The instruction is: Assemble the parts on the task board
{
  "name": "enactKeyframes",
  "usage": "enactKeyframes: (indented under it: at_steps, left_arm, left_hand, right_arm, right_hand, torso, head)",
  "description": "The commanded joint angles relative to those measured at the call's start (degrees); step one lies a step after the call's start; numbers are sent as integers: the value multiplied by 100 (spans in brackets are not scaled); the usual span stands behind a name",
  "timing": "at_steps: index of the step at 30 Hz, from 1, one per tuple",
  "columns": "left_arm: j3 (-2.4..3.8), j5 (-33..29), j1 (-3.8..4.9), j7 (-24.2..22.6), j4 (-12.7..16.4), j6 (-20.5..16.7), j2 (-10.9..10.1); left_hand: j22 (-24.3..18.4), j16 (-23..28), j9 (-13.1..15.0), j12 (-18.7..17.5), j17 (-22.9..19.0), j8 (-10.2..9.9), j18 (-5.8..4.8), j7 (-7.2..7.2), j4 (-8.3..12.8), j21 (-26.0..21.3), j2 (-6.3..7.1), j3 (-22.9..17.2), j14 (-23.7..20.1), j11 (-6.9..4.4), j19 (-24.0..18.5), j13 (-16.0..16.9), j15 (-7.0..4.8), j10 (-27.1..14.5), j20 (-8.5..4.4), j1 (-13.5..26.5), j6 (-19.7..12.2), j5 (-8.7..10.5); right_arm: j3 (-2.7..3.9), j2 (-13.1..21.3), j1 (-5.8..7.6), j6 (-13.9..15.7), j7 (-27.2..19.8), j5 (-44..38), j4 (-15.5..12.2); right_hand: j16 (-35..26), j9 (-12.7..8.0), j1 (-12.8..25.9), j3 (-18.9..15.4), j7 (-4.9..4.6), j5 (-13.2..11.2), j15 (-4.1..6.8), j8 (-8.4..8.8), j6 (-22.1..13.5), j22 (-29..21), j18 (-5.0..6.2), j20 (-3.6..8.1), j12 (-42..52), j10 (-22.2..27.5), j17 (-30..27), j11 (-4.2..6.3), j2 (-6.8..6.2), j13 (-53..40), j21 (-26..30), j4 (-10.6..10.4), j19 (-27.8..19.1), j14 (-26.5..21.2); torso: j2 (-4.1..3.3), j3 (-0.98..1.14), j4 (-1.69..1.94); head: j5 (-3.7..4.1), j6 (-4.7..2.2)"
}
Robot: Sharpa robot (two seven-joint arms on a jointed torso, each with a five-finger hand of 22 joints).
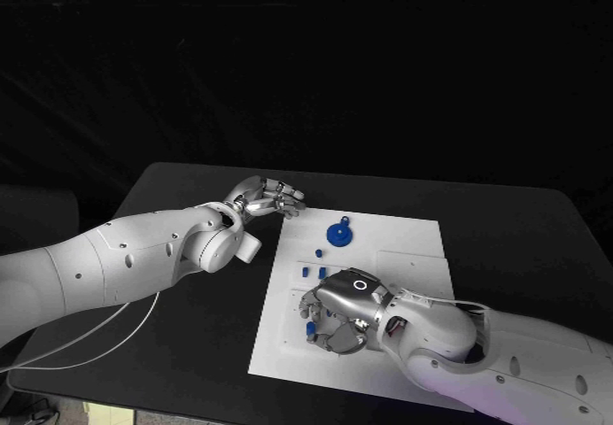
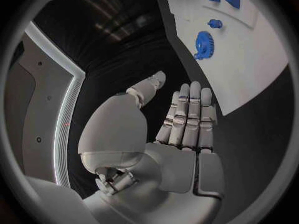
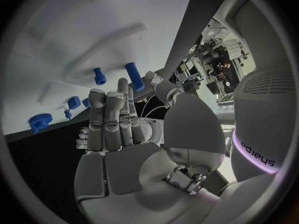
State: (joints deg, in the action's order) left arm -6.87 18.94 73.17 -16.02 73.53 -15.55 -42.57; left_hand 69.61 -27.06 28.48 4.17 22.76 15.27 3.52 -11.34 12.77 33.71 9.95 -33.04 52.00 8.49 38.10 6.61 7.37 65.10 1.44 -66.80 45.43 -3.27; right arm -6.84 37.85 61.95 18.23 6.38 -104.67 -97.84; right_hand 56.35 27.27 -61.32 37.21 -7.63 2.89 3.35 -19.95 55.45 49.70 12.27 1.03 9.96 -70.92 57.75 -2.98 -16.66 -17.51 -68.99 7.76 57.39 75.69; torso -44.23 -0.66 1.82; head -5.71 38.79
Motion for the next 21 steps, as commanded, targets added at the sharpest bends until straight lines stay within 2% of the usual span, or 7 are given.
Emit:
enactKeyframes:
  at_steps: [1,5,7,10,13,16,21]
  left_arm:
    - [4,15,1,-34,17,63,1]
    - [4,15,1,-33,14,65,-7]
    - [3,15,1,-34,10,64,-10]
    - [3,15,1,-40,-1,57,-20]
    - [3,14,1,-48,-5,53,-27]
    - [3,13,1,-58,-2,43,-34]
    - [0,12,1,-64,-12,32,-47]
  left_hand:
    - [7,24,-7,-13,7,27,60,11,19,-32,-10,10,-15,8,7,-10,29,-31,43,-54,-35,-9]
    - [7,25,-7,-13,8,27,60,11,20,-33,-10,10,-15,9,7,-10,29,-31,43,-55,-35,-8]
    - [8,25,-7,-12,9,27,60,11,19,-34,-9,11,-15,9,7,-10,29,-31,44,-54,-35,-8]
    - [9,27,-7,-12,11,28,59,11,19,-35,-7,12,-15,9,7,-10,29,-31,44,-52,-36,-8]
    - [10,28,-7,-12,12,29,59,10,18,-35,-5,14,-15,9,7,-10,30,-32,45,-51,-36,-7]
    - [10,29,-7,-11,13,29,59,10,18,-36,-4,15,-15,9,7,-10,30,-31,45,-50,-36,-7]
    - [12,31,-7,-11,15,31,59,10,17,-37,-1,16,-14,9,7,-10,30,-31,46,-48,-36,-7]
  right_arm:
    - [0,41,-7,206,-157,167,-36]
    - [5,183,-6,436,-415,721,-139]
    - [35,291,-4,564,-605,1077,-211]
    - [167,464,1,778,-835,1568,-329]
    - [327,601,10,851,-912,1832,-400]
    - [397,776,108,793,-934,2036,-417]
    - [428,1093,384,488,-915,3068,-326]
  right_hand:
    - [30,-5,19,-58,-8,-9,-18,31,-41,3,273,-1,-28,64,-9,-30,-43,9,22,11,-28,-16]
    - [45,-3,97,-201,-20,-6,-26,44,-73,14,273,-4,-35,93,-16,-38,-45,14,22,31,-27,-14]
    - [56,-7,166,-301,-29,-1,-31,58,-96,20,273,-4,-41,113,-22,-43,-46,18,21,35,-21,-6]
    - [65,-28,225,-430,-66,6,-34,111,-185,22,273,3,-38,124,-35,-45,-41,20,32,57,-15,-3]
    - [72,-39,218,-464,-84,17,-29,136,-228,23,273,9,-29,115,-42,-43,-26,18,37,65,-5,3]
    - [85,-45,128,-458,-96,25,-22,151,-253,24,273,25,-13,99,-51,-34,2,12,36,93,27,20]
    - [102,-45,-39,-398,-99,19,-18,151,-253,26,273,39,1,93,-65,-31,39,7,45,124,57,30]
  torso:
    - [0,2,-2]
    - [0,5,-3]
    - [0,6,-4]
    - [5,5,-10]
    - [7,6,-17]
    - [5,7,-8]
    - [8,9,-4]
  head:
    - [0,-5]
    - [15,-23]
    - [32,-38]
    - [74,-75]
    - [117,-114]
    - [194,-160]
    - [299,-208]
